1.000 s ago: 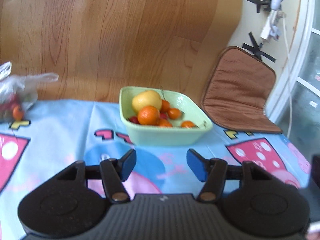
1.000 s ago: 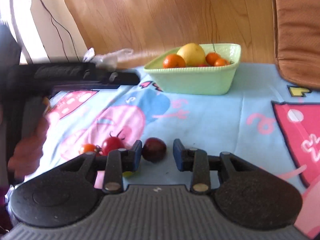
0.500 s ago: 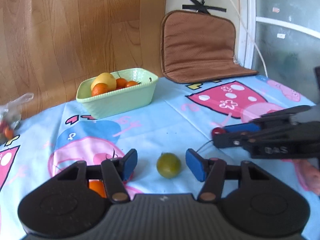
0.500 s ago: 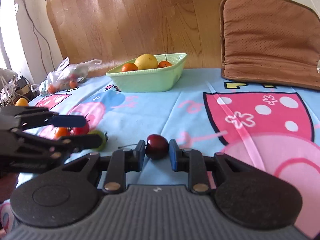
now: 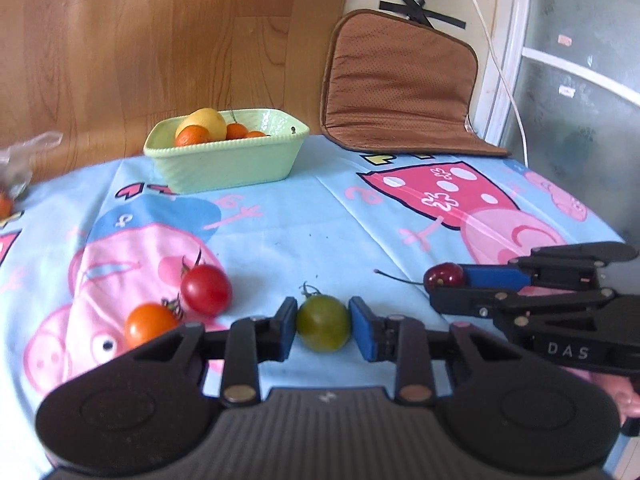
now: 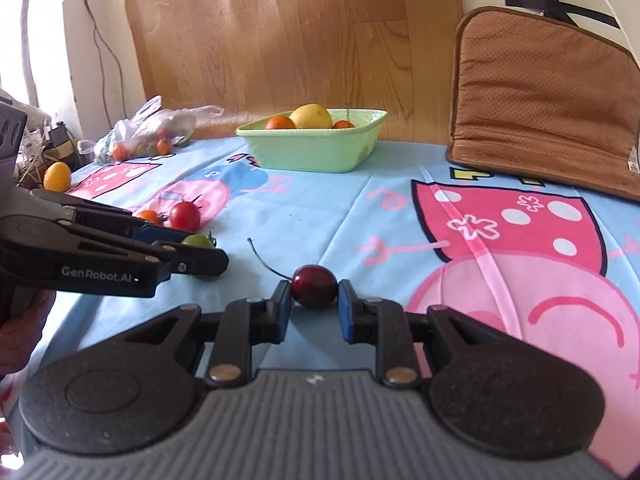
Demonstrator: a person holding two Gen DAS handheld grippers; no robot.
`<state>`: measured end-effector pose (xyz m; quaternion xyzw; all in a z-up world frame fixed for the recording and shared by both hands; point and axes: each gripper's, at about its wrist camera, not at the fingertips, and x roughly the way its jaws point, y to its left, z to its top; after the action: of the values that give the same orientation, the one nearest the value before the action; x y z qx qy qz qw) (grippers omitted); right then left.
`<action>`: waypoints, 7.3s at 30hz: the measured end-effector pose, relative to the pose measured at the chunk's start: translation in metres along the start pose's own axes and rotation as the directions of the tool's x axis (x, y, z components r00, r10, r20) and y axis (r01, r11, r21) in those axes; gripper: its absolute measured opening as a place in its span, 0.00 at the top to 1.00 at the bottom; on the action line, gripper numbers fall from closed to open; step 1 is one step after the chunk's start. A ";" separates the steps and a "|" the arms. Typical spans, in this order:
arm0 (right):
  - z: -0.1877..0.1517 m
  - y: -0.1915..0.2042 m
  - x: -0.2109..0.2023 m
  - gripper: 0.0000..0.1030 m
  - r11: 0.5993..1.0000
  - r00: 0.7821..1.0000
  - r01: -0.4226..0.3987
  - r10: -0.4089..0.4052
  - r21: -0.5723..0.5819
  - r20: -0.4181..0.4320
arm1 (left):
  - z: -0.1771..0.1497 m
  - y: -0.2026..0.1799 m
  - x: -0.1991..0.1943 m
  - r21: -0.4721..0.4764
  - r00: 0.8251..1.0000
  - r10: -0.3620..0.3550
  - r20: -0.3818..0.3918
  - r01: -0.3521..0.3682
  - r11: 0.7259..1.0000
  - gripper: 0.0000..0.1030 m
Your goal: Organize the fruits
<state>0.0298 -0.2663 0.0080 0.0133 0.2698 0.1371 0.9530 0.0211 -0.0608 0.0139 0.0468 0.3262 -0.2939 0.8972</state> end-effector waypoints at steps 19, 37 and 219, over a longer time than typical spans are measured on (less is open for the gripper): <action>-0.023 0.049 -0.033 0.74 0.985 0.987 -0.150 0.144 -0.087 -0.071 | -0.053 -0.004 -0.062 -0.150 1.000 -0.025 -0.001 0.025 0.988 0.72; -0.034 0.056 -0.044 0.72 0.987 0.990 -0.134 0.129 -0.090 -0.065 | -0.059 -0.017 -0.068 -0.149 0.999 0.042 -0.020 -0.044 0.988 0.72; 0.067 -0.063 0.055 0.37 0.003 0.307 -0.886 0.754 0.464 0.581 | -0.001 0.152 -0.091 -0.127 0.359 -0.552 0.753 0.902 0.413 0.44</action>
<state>0.1253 -0.3084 0.0307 0.5576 0.1577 0.5433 0.6075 0.0497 0.1100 0.0520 -0.4557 0.0694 -0.5735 0.6772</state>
